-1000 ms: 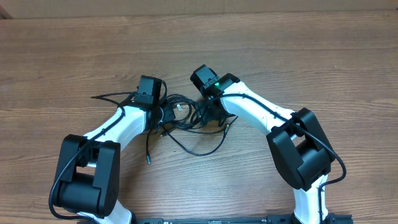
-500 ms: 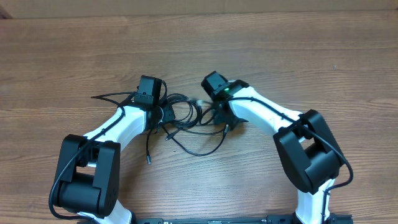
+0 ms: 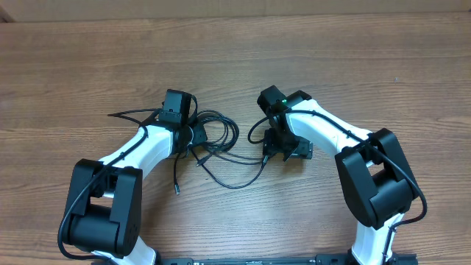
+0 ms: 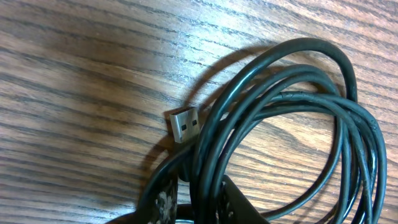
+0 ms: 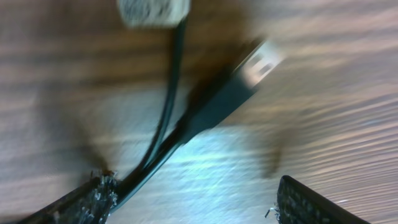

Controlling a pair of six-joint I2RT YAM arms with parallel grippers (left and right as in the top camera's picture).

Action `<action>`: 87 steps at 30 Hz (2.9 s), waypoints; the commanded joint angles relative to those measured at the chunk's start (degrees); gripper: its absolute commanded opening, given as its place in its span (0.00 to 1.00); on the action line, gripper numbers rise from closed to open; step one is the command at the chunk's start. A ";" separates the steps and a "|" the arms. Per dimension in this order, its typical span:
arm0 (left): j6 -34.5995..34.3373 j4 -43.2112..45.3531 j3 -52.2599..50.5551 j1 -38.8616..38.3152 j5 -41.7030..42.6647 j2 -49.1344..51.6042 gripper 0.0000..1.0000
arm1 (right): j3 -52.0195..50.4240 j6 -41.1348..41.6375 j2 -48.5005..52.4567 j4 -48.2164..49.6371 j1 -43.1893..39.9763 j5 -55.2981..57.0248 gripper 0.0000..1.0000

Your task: Untangle cables

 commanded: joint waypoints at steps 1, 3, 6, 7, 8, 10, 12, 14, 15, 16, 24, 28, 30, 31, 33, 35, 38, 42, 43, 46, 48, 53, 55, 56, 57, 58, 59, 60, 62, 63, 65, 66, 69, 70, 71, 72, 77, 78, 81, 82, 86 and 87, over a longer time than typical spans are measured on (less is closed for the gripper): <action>0.55 -1.20 -1.53 0.00 -3.39 1.92 0.25 | -3.69 -0.48 4.70 0.00 0.42 -8.09 0.85; 0.57 -1.27 -1.53 0.00 -3.39 1.92 0.25 | -3.69 -0.48 4.70 -0.22 0.44 -10.10 0.86; 0.57 -1.49 -1.53 0.00 -3.37 1.92 0.25 | -3.69 -0.44 4.70 -1.11 0.44 -13.92 0.86; 0.57 -1.51 -1.53 0.00 -3.21 1.92 0.25 | -3.69 -0.44 4.70 -1.40 0.44 -15.26 0.86; 0.57 -1.53 -1.53 0.00 -3.10 1.92 0.25 | -3.69 -0.44 4.70 -1.57 0.52 -16.90 0.86; 0.57 -1.66 -1.53 -0.02 -2.97 1.92 0.26 | -3.69 -0.44 4.70 -1.53 0.87 -19.21 0.89; 0.59 -1.75 -1.53 -0.02 -2.97 1.92 0.26 | -3.69 -0.42 4.70 -1.51 1.57 -20.59 0.92; 0.61 -1.99 -1.53 -0.07 -2.99 1.92 0.28 | -3.69 -0.42 4.70 -1.51 2.51 -20.85 1.00; 0.59 -2.16 -1.53 -0.07 -2.99 1.92 0.28 | -3.69 -0.44 4.70 -1.53 3.02 -20.85 1.00; 0.61 -2.40 -1.53 -0.07 -2.99 1.92 0.28 | -3.69 -0.42 4.70 -1.79 3.52 -20.85 1.00; 0.81 -3.87 -1.53 -0.11 -3.02 1.92 0.29 | -3.69 -0.42 4.70 -1.92 3.98 -20.87 1.00; 1.68 -4.61 -1.53 -0.17 -2.99 1.92 0.30 | -3.69 -0.22 4.70 -2.89 3.98 -22.58 1.00; 1.75 -4.68 -1.53 -0.35 -3.04 1.92 0.30 | -3.69 -0.20 4.70 -2.93 3.98 -22.58 1.00; 1.81 -4.63 -1.53 -0.50 -3.02 1.92 0.30 | -3.69 -0.22 4.70 -2.49 3.98 -22.56 1.00; 1.81 -4.63 -1.53 -0.52 -3.04 1.92 0.30 | -3.69 -0.22 4.70 -1.90 3.98 -22.56 1.00; 1.81 -4.68 -1.53 -0.52 -3.06 1.92 0.31 | -3.69 -0.22 4.70 -1.90 3.98 -22.56 1.00; 1.84 -4.66 -1.53 -0.52 -3.10 1.92 0.33 | -3.69 -0.22 4.70 -1.90 3.98 -22.56 1.00; 1.84 -4.22 -1.53 -0.66 -3.63 1.92 0.34 | -3.69 -0.22 4.70 -1.90 3.98 -22.51 1.00; 1.84 -4.09 -1.53 -0.74 -3.63 1.92 0.33 | -3.69 -0.22 4.70 -1.88 3.98 -22.51 1.00; 1.84 -4.02 -1.53 -0.74 -3.63 1.92 0.33 | -3.69 -0.22 4.70 -1.90 3.98 -22.49 1.00; 1.84 -4.04 -1.53 -0.79 -3.61 1.92 0.33 | -3.69 -0.22 4.70 -1.20 3.98 -22.51 1.00; 1.99 -4.15 -1.53 -0.79 -3.61 1.92 0.34 | -3.69 -0.22 4.70 -0.79 3.98 -22.56 1.00; 2.27 -4.26 -1.53 -0.76 -3.61 1.92 0.34 | -3.69 -0.22 4.70 -0.81 3.98 -22.56 1.00; 2.27 -4.26 -1.53 -0.76 -3.61 1.92 0.34 | -3.69 -0.22 4.70 -0.83 3.98 -22.56 1.00; 2.27 -4.24 -1.53 -0.76 -3.61 1.92 0.33 | -3.69 -0.22 4.70 -0.83 3.98 -22.56 1.00; 2.27 -4.22 -1.53 -0.76 -3.61 1.92 0.32 | -3.69 -0.22 4.70 -0.83 3.98 -22.56 1.00; 2.27 -4.22 -1.53 -0.76 -3.61 1.92 0.32 | -3.69 -0.22 4.70 -0.83 3.98 -22.56 1.00; 2.25 -4.20 -1.53 -0.76 -3.58 1.92 0.32 | -3.69 -0.22 4.70 -0.83 3.98 -22.53 1.00; 2.27 -4.22 -1.53 -0.76 -3.58 1.92 0.29 | -3.69 -0.24 4.70 -0.13 3.98 -22.51 1.00; 2.27 -4.22 -1.53 -0.76 -3.56 1.92 0.27 | -3.67 -0.28 4.70 0.81 3.96 -22.56 1.00; 2.29 -4.24 -1.53 -0.76 -3.58 1.92 0.19 | -3.56 -0.50 4.70 1.14 3.91 -22.56 1.00; 2.54 -4.22 -1.53 -0.76 -3.56 1.92 0.13 | -3.56 -0.48 4.70 1.14 3.89 -22.56 1.00; 3.19 -4.26 -1.53 -0.76 -3.26 1.92 0.04 | -3.56 -0.48 4.70 1.07 3.87 -22.34 1.00; 3.21 -4.22 -1.53 -0.76 -3.08 1.92 0.04 | -3.56 -0.48 4.70 0.94 3.87 -22.36 1.00; 3.23 -4.17 -1.53 -0.76 -2.95 1.92 0.04 | -3.56 -0.50 4.70 0.87 3.87 -22.34 1.00; 3.37 -4.09 -1.53 -0.76 -2.93 1.92 0.04 | -3.56 -0.50 4.70 0.85 3.85 -22.32 1.00; 8.28 -3.67 -1.38 -0.70 1.29 1.86 0.04 | -3.56 -0.48 4.70 0.87 3.87 -22.36 1.00; 9.97 -3.56 -1.03 -0.57 2.93 1.79 0.04 | -3.56 -0.48 4.70 0.85 3.87 -22.36 1.00; 14.45 -4.76 1.53 0.11 8.63 1.60 0.04 | -3.56 -0.48 4.70 0.85 3.87 -22.34 1.00; 14.84 -5.44 2.58 0.48 10.14 1.51 0.04 | -3.56 -0.50 4.70 0.85 3.87 -22.32 1.00; 14.73 -8.31 6.36 1.64 16.06 1.49 0.15 | -3.56 -0.48 4.70 0.85 3.87 -22.14 1.00; 14.71 -8.41 6.73 1.70 16.87 1.49 0.19 | -3.56 -0.48 4.70 0.85 3.87 -22.14 1.00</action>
